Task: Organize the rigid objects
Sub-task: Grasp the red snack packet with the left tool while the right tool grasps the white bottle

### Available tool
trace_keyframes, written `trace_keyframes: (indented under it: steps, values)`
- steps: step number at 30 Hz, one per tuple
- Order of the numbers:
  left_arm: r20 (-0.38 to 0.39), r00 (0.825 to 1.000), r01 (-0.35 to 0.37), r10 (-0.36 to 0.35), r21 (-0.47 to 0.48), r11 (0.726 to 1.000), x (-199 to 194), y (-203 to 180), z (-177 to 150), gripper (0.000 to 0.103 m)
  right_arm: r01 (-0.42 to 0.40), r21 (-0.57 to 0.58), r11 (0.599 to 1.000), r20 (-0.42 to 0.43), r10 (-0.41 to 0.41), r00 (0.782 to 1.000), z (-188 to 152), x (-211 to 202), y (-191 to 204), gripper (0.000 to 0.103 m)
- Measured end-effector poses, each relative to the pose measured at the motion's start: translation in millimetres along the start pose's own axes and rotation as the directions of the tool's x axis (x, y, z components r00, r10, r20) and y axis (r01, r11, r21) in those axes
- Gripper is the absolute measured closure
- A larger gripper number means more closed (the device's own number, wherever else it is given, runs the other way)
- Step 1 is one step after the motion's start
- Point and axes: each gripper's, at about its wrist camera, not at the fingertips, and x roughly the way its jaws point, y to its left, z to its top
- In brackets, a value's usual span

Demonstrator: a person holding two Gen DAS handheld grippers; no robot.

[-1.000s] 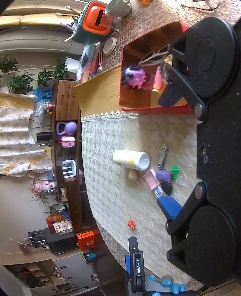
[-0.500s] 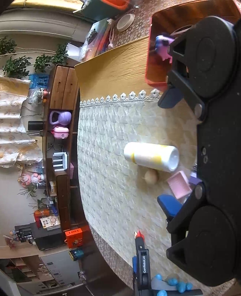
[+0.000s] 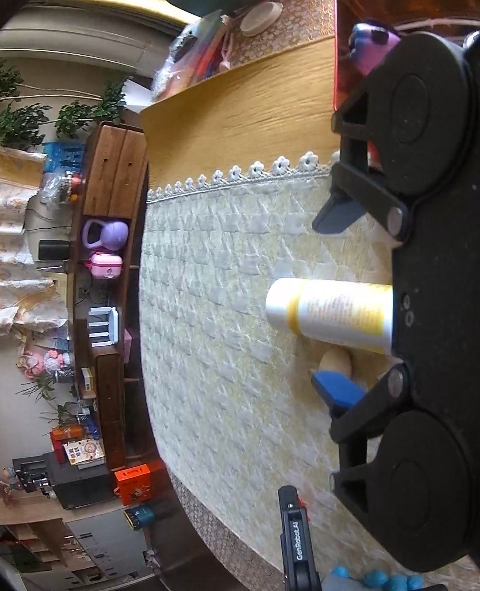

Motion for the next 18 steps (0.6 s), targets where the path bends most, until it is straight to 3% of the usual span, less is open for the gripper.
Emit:
trace_keyframes:
  steps: [3,5,10,12,17,18]
  values:
    - [0.001,1.0,-0.005,0.005,-0.008,1.0,1,1,-3,0.027,-0.001,0.016,1.0,-0.013,0.001,1.0,0,10,-2,0.028]
    - [0.009,1.0,-0.018,0.018,-0.002,1.0,0,1,-5,0.034,-0.003,0.028,1.0,-0.022,0.004,1.0,-1,16,-4,0.029]
    - [0.021,1.0,-0.005,0.005,-0.009,1.0,-5,6,-7,0.061,-0.013,0.036,0.999,-0.048,0.014,0.999,-5,27,-4,0.03]
    - [0.027,1.0,0.013,-0.013,-0.007,1.0,-6,9,-9,0.067,-0.021,0.044,0.999,-0.055,0.023,0.998,-6,29,-5,0.032]
    - [0.041,0.999,0.033,-0.033,0.018,0.999,-6,15,-11,0.073,-0.034,0.062,0.997,-0.061,0.038,0.997,-7,34,-5,0.037]
    - [0.044,0.998,0.037,-0.038,0.023,0.999,-6,16,-11,0.074,-0.037,0.065,0.997,-0.06,0.041,0.997,-7,35,-5,0.044]
